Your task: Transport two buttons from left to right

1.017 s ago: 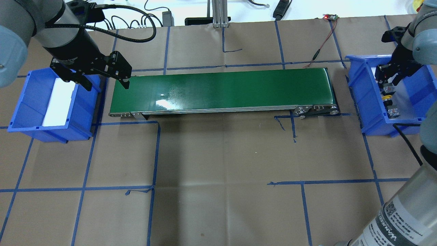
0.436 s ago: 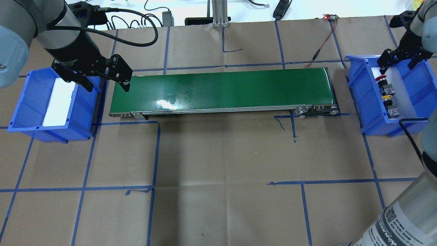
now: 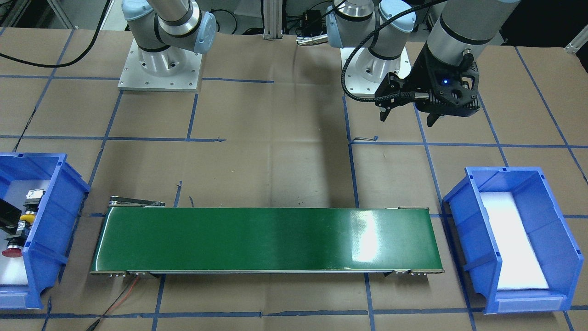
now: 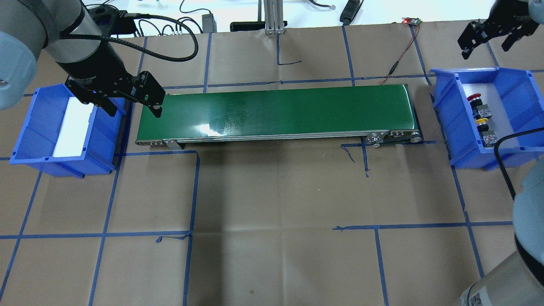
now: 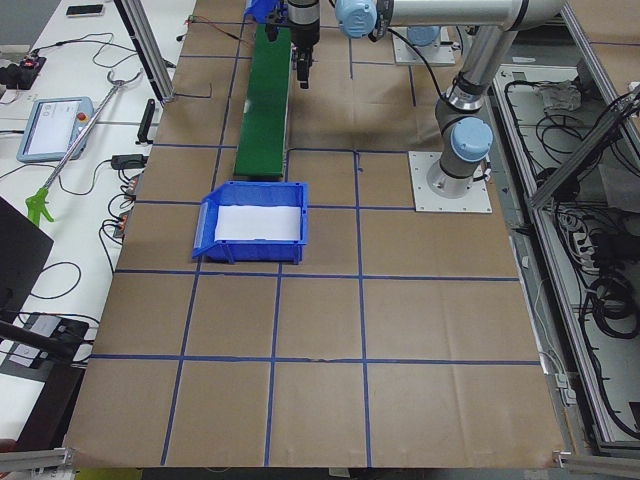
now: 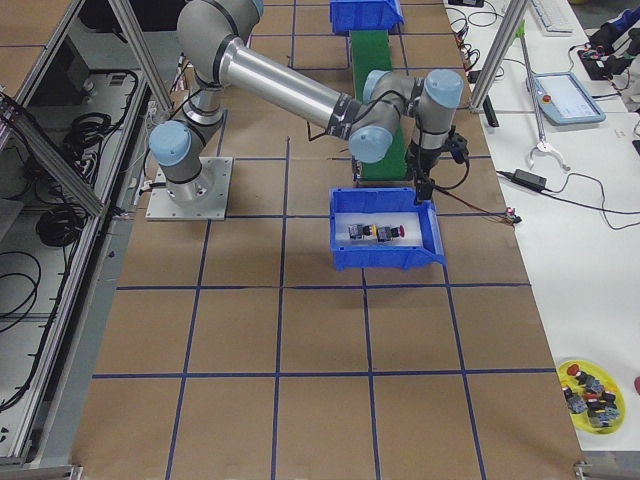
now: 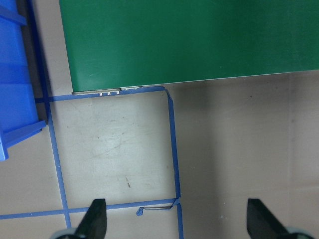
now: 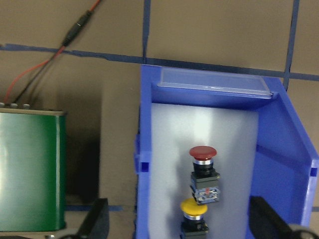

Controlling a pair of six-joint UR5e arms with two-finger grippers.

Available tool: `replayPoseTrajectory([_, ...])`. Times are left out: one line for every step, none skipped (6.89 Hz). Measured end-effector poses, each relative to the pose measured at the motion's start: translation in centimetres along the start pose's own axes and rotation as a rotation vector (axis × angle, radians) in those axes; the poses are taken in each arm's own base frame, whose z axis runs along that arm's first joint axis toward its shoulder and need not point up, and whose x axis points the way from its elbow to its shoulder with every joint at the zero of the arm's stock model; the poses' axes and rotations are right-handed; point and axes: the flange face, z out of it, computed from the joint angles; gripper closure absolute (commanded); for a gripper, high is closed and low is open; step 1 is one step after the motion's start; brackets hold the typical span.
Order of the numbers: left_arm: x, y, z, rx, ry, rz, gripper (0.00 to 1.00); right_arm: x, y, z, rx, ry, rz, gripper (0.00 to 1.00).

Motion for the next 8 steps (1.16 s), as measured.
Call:
replayPoseTrajectory([0.0, 0.0, 0.0, -0.002, 0.0, 0.0, 0.0, -5.3, 0.9, -4.1, 0.032, -0.036, 0.002, 0.01])
replayPoseTrajectory([0.0, 0.1, 0.1, -0.006, -0.002, -0.001, 0.0, -10.3, 2.5, -7.5, 0.034, -0.088, 0.023, 0.0])
replayPoseTrajectory([0.0, 0.2, 0.1, -0.012, -0.002, -0.005, 0.0, -14.7, 4.9, -11.2, 0.033, -0.122, 0.069, 0.0])
replayPoseTrajectory([0.0, 0.3, 0.1, -0.017, -0.002, -0.008, 0.0, -18.0, 7.6, -13.6, 0.017, -0.134, 0.098, 0.0])
replayPoseTrajectory([0.0, 0.3, 0.1, -0.02, -0.003, -0.01, 0.0, -20.2, 10.7, -15.0, -0.011, -0.139, 0.125, 0.0])
replayPoseTrajectory([0.0, 0.3, 0.1, -0.022, -0.003, -0.011, 0.0, -21.3, 14.1, -16.4, -0.014, -0.142, 0.151, 0.0])
replayPoseTrajectory([0.0, 0.4, 0.2, -0.024, -0.002, -0.012, 0.0, -21.7, 17.1, -17.2, -0.007, -0.145, 0.165, 0.0])
replayPoseTrajectory([0.0, 0.4, 0.2, -0.024, -0.003, -0.012, 0.0, -22.0, 19.0, -16.8, -0.016, -0.144, 0.174, 0.0])
